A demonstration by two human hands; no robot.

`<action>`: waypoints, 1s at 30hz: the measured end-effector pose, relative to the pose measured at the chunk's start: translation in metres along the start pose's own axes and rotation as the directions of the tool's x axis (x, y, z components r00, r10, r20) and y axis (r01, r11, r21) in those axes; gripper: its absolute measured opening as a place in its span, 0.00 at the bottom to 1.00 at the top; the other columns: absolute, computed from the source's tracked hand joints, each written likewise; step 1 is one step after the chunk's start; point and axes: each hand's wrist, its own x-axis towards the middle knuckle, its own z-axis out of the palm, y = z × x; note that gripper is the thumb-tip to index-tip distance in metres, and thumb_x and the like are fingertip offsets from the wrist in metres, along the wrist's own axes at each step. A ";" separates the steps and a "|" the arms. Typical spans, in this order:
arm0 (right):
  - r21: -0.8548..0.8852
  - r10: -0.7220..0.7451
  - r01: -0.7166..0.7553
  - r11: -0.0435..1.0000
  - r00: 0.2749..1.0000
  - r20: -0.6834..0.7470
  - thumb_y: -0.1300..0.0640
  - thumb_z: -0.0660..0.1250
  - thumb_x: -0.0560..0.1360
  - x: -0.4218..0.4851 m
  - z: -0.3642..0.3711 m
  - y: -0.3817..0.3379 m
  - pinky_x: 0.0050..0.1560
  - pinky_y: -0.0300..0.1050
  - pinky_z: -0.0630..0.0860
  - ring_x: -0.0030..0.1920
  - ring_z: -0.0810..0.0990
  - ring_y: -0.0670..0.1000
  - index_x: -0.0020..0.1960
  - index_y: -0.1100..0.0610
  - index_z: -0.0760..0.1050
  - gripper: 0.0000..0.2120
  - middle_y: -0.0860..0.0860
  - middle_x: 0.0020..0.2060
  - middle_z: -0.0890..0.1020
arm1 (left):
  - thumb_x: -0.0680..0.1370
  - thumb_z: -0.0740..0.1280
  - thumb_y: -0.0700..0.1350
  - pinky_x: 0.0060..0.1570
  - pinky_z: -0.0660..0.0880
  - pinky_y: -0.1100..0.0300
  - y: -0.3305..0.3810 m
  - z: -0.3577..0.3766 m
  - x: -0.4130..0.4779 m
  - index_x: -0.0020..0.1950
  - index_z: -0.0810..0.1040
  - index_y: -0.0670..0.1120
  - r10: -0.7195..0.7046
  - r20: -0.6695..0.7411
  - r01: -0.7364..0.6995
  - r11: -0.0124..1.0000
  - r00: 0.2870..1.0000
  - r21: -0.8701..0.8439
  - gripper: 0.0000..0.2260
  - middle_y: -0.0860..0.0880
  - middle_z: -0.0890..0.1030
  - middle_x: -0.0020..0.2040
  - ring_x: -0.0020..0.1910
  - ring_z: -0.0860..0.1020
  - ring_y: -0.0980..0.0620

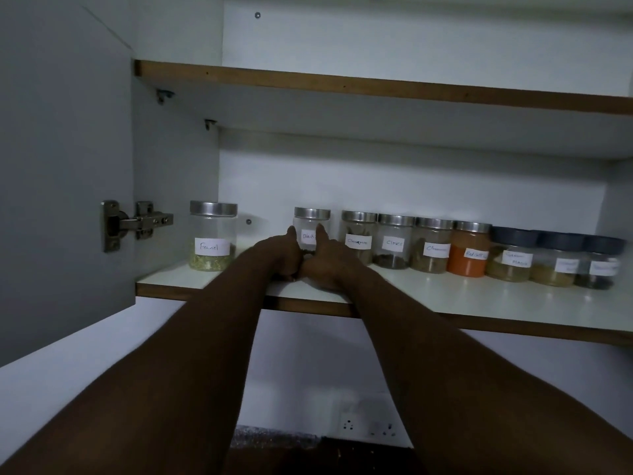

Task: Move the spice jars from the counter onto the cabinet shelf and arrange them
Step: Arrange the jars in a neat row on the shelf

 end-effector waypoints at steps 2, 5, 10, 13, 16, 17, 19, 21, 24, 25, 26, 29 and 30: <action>0.010 0.014 -0.014 1.000 0.999 -0.036 0.47 0.70 0.76 0.004 0.001 0.003 0.54 0.45 0.70 0.68 0.76 0.60 0.84 0.56 0.41 0.49 0.60 0.69 0.76 | 0.76 0.73 0.41 0.68 0.71 0.50 0.003 0.001 0.008 0.79 0.33 0.36 0.021 0.032 -0.023 0.999 0.999 0.042 0.51 0.35 0.72 0.72 0.69 0.73 0.39; 0.022 0.059 -0.058 0.998 0.996 -0.073 0.48 0.68 0.77 0.008 0.003 0.006 0.63 0.48 0.73 0.70 0.73 0.60 0.83 0.59 0.47 0.44 0.61 0.71 0.74 | 0.78 0.72 0.42 0.70 0.68 0.51 0.004 0.003 0.019 0.79 0.32 0.36 0.072 0.065 -0.077 0.994 0.995 0.079 0.50 0.34 0.71 0.73 0.71 0.71 0.38; -0.011 0.063 -0.065 0.998 0.990 -0.126 0.47 0.64 0.79 0.009 0.008 0.003 0.68 0.52 0.71 0.71 0.72 0.62 0.82 0.60 0.53 0.38 0.63 0.72 0.71 | 0.78 0.72 0.42 0.71 0.67 0.50 0.002 0.006 0.030 0.79 0.35 0.34 0.089 0.051 -0.094 0.989 0.995 0.111 0.49 0.34 0.70 0.74 0.72 0.71 0.38; -0.027 0.071 -0.075 0.997 0.989 -0.128 0.48 0.67 0.77 0.008 0.007 0.004 0.69 0.53 0.71 0.71 0.71 0.62 0.82 0.60 0.51 0.42 0.63 0.72 0.71 | 0.77 0.73 0.43 0.72 0.66 0.50 0.001 0.007 0.029 0.80 0.36 0.35 0.089 0.044 -0.094 0.987 0.995 0.130 0.50 0.35 0.68 0.75 0.73 0.69 0.39; -0.011 0.054 -0.057 0.998 0.985 -0.166 0.50 0.68 0.75 0.003 0.007 0.005 0.67 0.54 0.74 0.69 0.73 0.63 0.81 0.59 0.54 0.41 0.63 0.70 0.72 | 0.77 0.72 0.45 0.69 0.70 0.49 0.003 0.009 0.021 0.80 0.50 0.35 0.037 -0.043 -0.032 0.994 0.998 0.106 0.42 0.35 0.70 0.74 0.72 0.71 0.38; -0.020 0.032 -0.036 0.999 0.982 -0.187 0.51 0.69 0.75 0.001 0.007 0.006 0.65 0.54 0.75 0.67 0.74 0.63 0.80 0.59 0.57 0.38 0.63 0.68 0.73 | 0.78 0.71 0.46 0.68 0.70 0.49 0.004 0.011 0.017 0.79 0.54 0.35 0.012 -0.079 -0.006 0.997 0.997 0.077 0.38 0.35 0.71 0.73 0.71 0.72 0.38; -0.063 -0.035 0.022 0.998 0.974 -0.223 0.52 0.69 0.74 -0.003 0.009 0.003 0.60 0.54 0.77 0.63 0.77 0.62 0.75 0.59 0.63 0.33 0.61 0.63 0.76 | 0.79 0.68 0.47 0.64 0.72 0.50 0.002 0.011 0.002 0.75 0.65 0.37 0.001 -0.144 0.005 0.999 0.990 0.038 0.28 0.38 0.74 0.70 0.68 0.75 0.40; -0.099 -0.076 0.056 0.993 0.975 -0.209 0.51 0.71 0.73 -0.007 0.008 -0.003 0.58 0.54 0.78 0.61 0.79 0.60 0.73 0.59 0.65 0.32 0.59 0.61 0.79 | 0.78 0.67 0.47 0.55 0.74 0.54 -0.001 0.009 -0.018 0.60 0.76 0.40 0.005 -0.210 0.002 1.000 0.978 0.029 0.14 0.41 0.80 0.63 0.61 0.79 0.41; -0.098 -0.046 0.034 0.995 0.991 -0.128 0.48 0.74 0.73 -0.011 0.008 -0.013 0.60 0.52 0.78 0.62 0.79 0.57 0.70 0.57 0.69 0.31 0.55 0.60 0.82 | 0.77 0.66 0.44 0.44 0.73 0.57 -0.011 0.008 -0.048 0.49 0.80 0.41 -0.087 -0.371 0.047 0.992 0.925 -0.117 0.07 0.42 0.84 0.52 0.52 0.82 0.42; -0.104 -0.037 0.025 0.994 0.993 -0.112 0.47 0.75 0.73 -0.012 0.008 -0.016 0.61 0.50 0.76 0.63 0.79 0.56 0.69 0.56 0.71 0.29 0.53 0.61 0.82 | 0.76 0.67 0.43 0.43 0.72 0.58 -0.015 0.008 -0.057 0.51 0.81 0.41 -0.144 -0.444 0.061 0.979 0.884 -0.197 0.08 0.42 0.84 0.51 0.50 0.81 0.43; -0.105 -0.040 0.030 0.994 0.995 -0.097 0.46 0.75 0.74 -0.014 0.009 -0.021 0.61 0.47 0.75 0.64 0.78 0.55 0.68 0.54 0.72 0.27 0.52 0.61 0.82 | 0.76 0.68 0.43 0.43 0.71 0.58 -0.021 0.008 -0.068 0.54 0.80 0.41 -0.201 -0.516 0.071 0.963 0.832 -0.261 0.09 0.43 0.83 0.51 0.50 0.81 0.44; -0.009 -0.089 0.088 0.996 0.994 -0.058 0.48 0.77 0.73 -0.020 0.016 -0.041 0.58 0.42 0.73 0.62 0.79 0.51 0.66 0.51 0.75 0.24 0.47 0.58 0.83 | 0.74 0.71 0.41 0.46 0.71 0.57 -0.044 0.003 -0.096 0.65 0.71 0.41 -0.370 -0.670 0.084 0.904 0.643 -0.419 0.21 0.40 0.76 0.60 0.58 0.77 0.40; 0.045 -0.107 0.109 0.993 0.993 -0.048 0.49 0.78 0.72 -0.022 0.021 -0.049 0.58 0.42 0.73 0.62 0.80 0.50 0.66 0.50 0.75 0.25 0.47 0.58 0.83 | 0.73 0.73 0.40 0.51 0.73 0.54 -0.053 -0.001 -0.101 0.68 0.67 0.42 -0.408 -0.686 0.081 0.886 0.602 -0.456 0.26 0.38 0.72 0.65 0.63 0.74 0.38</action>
